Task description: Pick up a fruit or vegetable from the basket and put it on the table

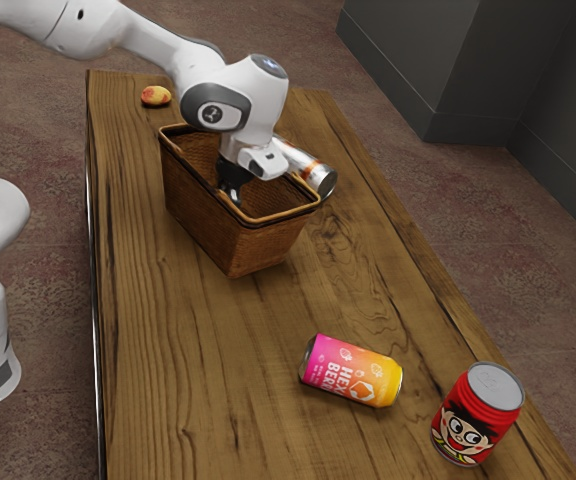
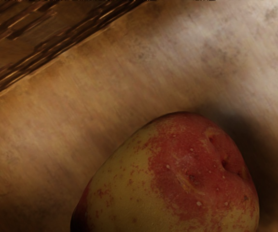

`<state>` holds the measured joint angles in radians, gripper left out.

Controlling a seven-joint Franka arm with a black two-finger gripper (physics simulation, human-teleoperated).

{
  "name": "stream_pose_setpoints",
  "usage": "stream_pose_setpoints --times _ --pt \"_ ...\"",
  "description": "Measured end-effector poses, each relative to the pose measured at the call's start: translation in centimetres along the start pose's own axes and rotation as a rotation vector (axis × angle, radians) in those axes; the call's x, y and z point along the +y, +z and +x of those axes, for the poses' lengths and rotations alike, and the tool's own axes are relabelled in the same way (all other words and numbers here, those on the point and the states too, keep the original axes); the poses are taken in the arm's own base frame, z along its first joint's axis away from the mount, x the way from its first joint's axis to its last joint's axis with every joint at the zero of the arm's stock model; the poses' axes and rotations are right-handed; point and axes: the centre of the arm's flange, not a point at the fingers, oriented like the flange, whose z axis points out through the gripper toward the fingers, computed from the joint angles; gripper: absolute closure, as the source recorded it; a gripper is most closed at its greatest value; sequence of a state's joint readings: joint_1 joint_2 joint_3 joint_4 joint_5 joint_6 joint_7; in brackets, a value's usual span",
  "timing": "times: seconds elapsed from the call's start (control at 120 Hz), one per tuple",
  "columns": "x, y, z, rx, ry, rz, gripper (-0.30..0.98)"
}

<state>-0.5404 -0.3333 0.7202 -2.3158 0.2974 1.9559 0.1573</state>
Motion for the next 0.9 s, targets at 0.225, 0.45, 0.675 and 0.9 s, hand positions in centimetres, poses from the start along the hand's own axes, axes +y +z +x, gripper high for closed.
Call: stream_pose_setpoints --times 0.225,0.45,0.675,0.9 --pt "0.04 0.08 0.08 0.000 -0.005 0.002 0.07" --pt "0.10 0.19 0.15 -0.002 -0.008 0.003 0.09" --pt "0.17 0.69 0.37 -0.017 -0.011 0.010 0.11" --pt "0.17 0.78 0.40 -0.020 -0.013 0.010 0.18"
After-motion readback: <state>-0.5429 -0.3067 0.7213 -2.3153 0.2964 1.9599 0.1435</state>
